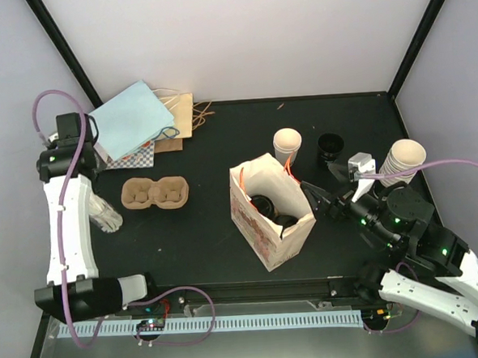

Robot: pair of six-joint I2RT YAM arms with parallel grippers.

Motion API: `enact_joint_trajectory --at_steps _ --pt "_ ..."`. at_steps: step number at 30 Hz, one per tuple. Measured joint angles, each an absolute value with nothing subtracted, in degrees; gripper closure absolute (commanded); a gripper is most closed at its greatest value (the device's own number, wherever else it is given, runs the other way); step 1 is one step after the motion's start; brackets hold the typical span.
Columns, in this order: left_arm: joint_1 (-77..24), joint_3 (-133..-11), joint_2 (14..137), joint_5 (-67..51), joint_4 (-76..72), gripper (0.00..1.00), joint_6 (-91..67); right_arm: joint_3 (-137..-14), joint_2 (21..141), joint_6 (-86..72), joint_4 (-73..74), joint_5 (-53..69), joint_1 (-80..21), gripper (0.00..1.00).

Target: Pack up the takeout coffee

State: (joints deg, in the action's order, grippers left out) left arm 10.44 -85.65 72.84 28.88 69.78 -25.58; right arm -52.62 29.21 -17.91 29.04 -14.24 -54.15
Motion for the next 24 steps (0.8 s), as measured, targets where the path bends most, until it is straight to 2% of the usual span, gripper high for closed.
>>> enact_joint_trajectory --at_steps 10,18,24 --pt "10.4 -93.4 66.9 23.4 71.0 0.98 -24.0 -52.7 29.4 -18.2 29.2 -14.2 -54.2 0.00" --pt "10.4 -112.0 65.1 18.6 71.5 0.97 -24.1 -53.3 30.4 -18.3 29.7 -14.1 -54.2 0.00" --pt "10.4 -114.2 57.1 11.5 67.5 0.98 -26.5 -54.2 30.9 -18.3 30.1 -14.1 -54.1 0.00"
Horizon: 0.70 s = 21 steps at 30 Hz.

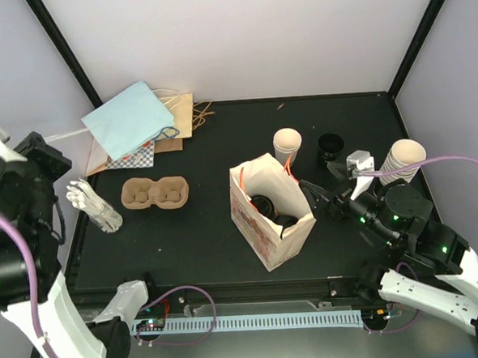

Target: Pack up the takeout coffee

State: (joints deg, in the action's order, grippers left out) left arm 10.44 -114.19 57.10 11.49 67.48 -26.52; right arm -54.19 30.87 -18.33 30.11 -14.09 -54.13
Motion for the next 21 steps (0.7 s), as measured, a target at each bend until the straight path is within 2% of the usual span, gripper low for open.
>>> enact_joint_trajectory --at_steps 4,12,17,21 --pt "10.4 -112.5 52.8 0.5 61.2 0.98 -29.5 -54.7 31.0 -18.3 30.3 -14.3 -54.2 0.00" --pt "10.4 -90.6 46.7 -28.2 37.0 0.98 -42.6 -54.9 30.8 -18.4 32.2 -16.5 -54.2 0.00" --pt "8.1 -80.4 44.9 -37.5 25.4 0.98 -48.7 -55.0 30.2 -18.9 33.4 -18.4 -54.2 0.00" --pt "-1.8 -77.1 45.0 -38.6 20.1 0.98 -49.7 -55.0 29.6 -19.7 33.8 -19.8 -54.2 0.00"
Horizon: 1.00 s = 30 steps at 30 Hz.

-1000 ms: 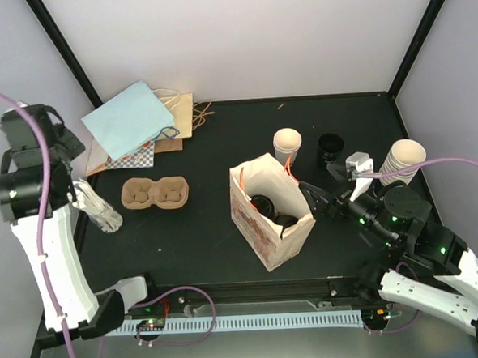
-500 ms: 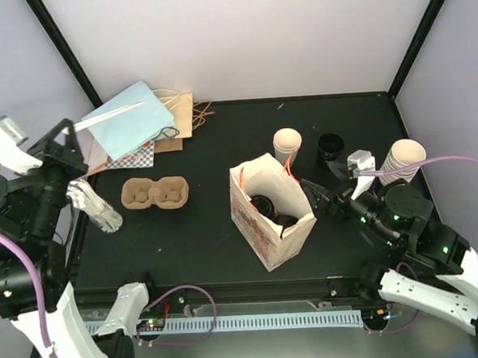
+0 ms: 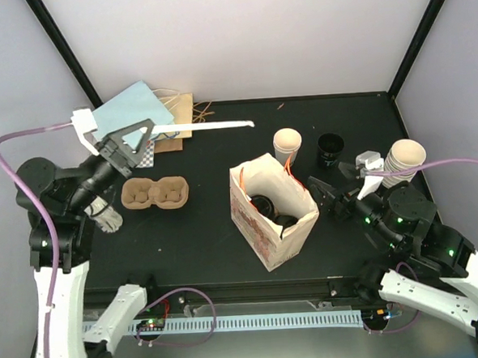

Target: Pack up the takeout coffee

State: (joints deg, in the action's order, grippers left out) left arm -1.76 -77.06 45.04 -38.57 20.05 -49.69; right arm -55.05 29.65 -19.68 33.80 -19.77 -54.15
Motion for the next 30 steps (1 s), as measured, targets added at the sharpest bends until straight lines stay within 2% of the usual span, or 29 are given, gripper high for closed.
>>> enact_joint_trajectory --at_steps 5,9,18,30 --pt "-17.6 -79.9 50.0 -37.0 18.4 0.98 -45.5 -55.0 29.2 -20.7 34.3 -21.0 -54.1 0.00" --pt "-23.8 -84.9 55.6 -34.6 21.1 0.98 -39.1 -55.1 28.9 -21.3 35.4 -21.9 -54.1 0.00" --pt "-26.3 -86.3 56.5 -34.1 30.8 0.98 -24.9 -55.6 27.9 -21.6 36.9 -23.5 -54.1 0.00" --pt "-31.8 -86.6 62.1 -36.4 38.0 0.99 -16.6 -55.6 27.6 -23.5 36.9 -23.5 -54.2 0.00"
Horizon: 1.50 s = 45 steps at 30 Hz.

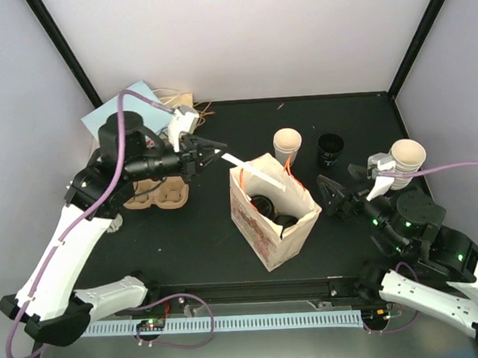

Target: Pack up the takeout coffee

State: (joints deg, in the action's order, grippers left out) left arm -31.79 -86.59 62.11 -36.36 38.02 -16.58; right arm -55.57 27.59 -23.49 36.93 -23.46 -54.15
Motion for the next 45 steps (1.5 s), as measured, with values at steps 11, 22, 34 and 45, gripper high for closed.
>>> enact_joint_trajectory --at_steps 11,22,34,45 --pt "-39.1 -91.1 68.5 -36.1 44.8 0.13 -11.0 -55.5 26.7 -24.6 36.9 -23.4 -54.1 0.00" --pt "-39.5 -95.6 67.0 -26.9 50.6 0.01 -9.1 -54.8 27.3 -24.6 36.9 -23.4 -54.2 0.00" --pt "-22.2 -101.0 59.5 3.2 63.6 0.01 -15.6 -52.4 27.1 -24.5 36.4 -23.4 -54.1 0.00" --pt "-7.8 -87.1 55.1 14.0 71.2 0.17 -19.5 -44.4 26.3 -23.9 32.5 -22.5 -54.2 0.00"
